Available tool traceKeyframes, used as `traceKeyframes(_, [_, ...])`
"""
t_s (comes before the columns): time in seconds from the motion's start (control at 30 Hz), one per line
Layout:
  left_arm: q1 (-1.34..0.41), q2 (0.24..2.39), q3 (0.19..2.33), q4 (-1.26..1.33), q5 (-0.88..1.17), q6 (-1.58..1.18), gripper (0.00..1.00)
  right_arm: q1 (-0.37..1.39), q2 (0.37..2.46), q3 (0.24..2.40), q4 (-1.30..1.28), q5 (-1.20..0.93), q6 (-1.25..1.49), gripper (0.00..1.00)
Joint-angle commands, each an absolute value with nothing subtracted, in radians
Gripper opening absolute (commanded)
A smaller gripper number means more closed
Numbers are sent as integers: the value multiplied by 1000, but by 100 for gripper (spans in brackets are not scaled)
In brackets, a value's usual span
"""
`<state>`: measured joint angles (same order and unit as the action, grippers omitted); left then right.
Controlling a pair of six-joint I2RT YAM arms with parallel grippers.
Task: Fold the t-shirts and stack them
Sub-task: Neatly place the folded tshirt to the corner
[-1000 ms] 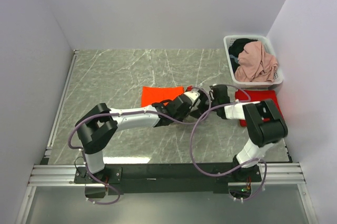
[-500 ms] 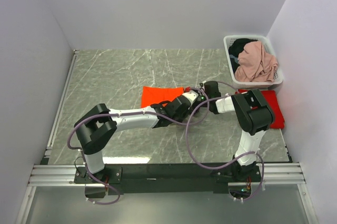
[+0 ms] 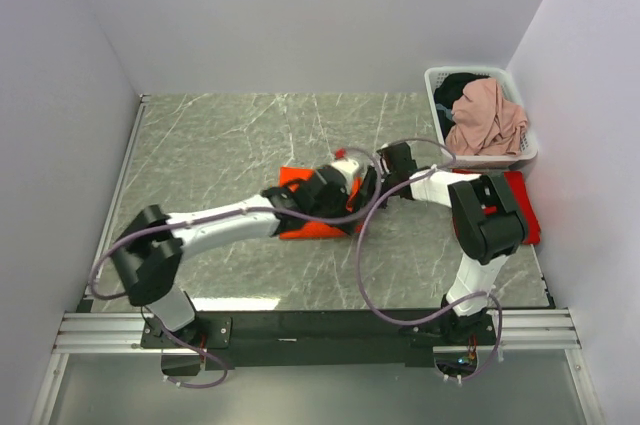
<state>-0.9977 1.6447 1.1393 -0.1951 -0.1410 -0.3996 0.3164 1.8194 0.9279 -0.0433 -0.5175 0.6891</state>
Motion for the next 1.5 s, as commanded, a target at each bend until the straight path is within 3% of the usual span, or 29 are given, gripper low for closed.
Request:
traceKeyframes(0.0, [-890,1504,1221,-279,-39,-451,88,318,1724,994,-334,-353,473,0])
traceKeyframes(0.17, [-620,1433,1345,-448,3,-453,99,316,1683,1087,-581,-157,280,0])
traceKeyframes(0.3, [-433,1419,1385,-554,-31,-456,100,314,1678,1155,-731,9,189,0])
traceKeyframes(0.57, [-146,1362,1212,-471,118,-549,99,302,1681,1267,-946,308,134,0])
traceKeyframes(0.77, [-109,1365,1200,-488,35,-566,99,223,1649,1253,-960,380,124,0])
traceKeyframes(1.03, [-42,1436,1220,-506,187,-586,99,158,1583,1226,-911,491,146,0])
traceKeyframes(1.47, [-23,1471,1239,-534,141,-566,99,61,1506,1207,-851,597,97,0])
